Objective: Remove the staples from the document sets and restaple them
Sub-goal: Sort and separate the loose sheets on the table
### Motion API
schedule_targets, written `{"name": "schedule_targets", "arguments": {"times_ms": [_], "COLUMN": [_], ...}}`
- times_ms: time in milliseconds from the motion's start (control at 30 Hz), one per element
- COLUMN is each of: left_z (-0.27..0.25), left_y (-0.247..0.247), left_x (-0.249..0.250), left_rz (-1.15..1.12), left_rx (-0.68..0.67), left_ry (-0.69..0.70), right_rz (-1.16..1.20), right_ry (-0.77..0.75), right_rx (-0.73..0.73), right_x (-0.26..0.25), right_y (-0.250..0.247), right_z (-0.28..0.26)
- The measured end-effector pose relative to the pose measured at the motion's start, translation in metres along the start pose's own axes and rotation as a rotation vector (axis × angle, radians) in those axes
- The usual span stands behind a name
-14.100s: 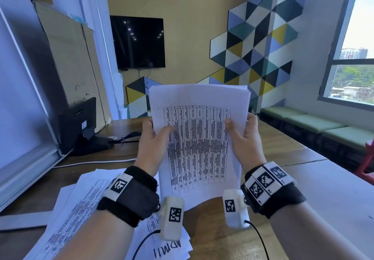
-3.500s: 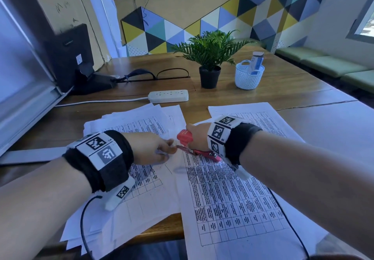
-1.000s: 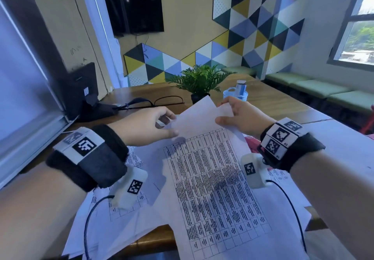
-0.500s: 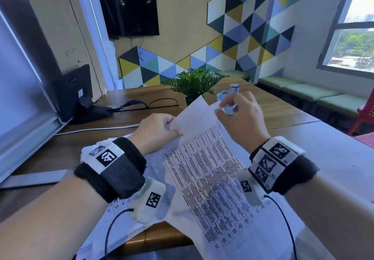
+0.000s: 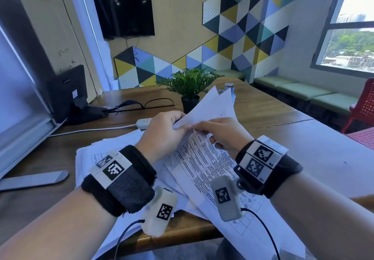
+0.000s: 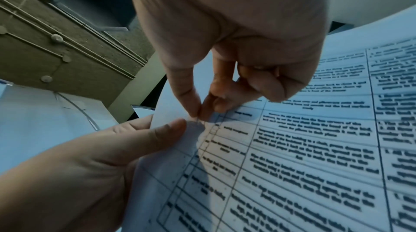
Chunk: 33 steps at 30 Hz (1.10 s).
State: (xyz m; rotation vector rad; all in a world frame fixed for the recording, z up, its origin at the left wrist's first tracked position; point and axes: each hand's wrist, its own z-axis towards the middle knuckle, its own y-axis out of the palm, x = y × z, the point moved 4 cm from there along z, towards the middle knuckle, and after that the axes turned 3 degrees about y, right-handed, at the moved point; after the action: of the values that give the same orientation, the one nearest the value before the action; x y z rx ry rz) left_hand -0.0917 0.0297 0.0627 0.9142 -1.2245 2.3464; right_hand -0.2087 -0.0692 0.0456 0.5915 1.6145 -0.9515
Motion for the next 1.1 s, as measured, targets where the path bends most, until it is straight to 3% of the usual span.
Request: {"name": "schedule_targets", "arguments": {"times_ms": [233, 633, 733, 867, 1000, 1100], "left_z": [0.003, 0.013, 0.017, 0.013, 0.015, 0.026], "left_y": [0.003, 0.002, -0.001, 0.009, 0.003, -0.005], "left_x": [0.000, -0.002, -0.001, -0.002, -0.007, -0.023], "left_rz": [-0.016, 0.044, 0.009, 0.023, 0.045, 0.055], "left_rx": [0.017, 0.037, 0.047, -0.048, -0.001, 0.001], "left_ry": [-0.003, 0.017, -0.005, -0.040, -0.056, -0.056], "right_rz": [-0.065, -0.352, -0.324, -0.289, -0.342, -0.377], "right_ry": [-0.091, -0.460, -0.530, -0.647, -0.589, -0.489], "right_rx": [0.070, 0.190, 0.238, 0.332, 0.390, 0.342], "right_x": [-0.004, -0.014, -0.016, -0.022, -0.027, -0.015], "right_y": [0.000, -0.001, 0.000, -0.004, -0.031, -0.060], "right_z": [0.001, -0.002, 0.001, 0.003, 0.003, -0.003]}}
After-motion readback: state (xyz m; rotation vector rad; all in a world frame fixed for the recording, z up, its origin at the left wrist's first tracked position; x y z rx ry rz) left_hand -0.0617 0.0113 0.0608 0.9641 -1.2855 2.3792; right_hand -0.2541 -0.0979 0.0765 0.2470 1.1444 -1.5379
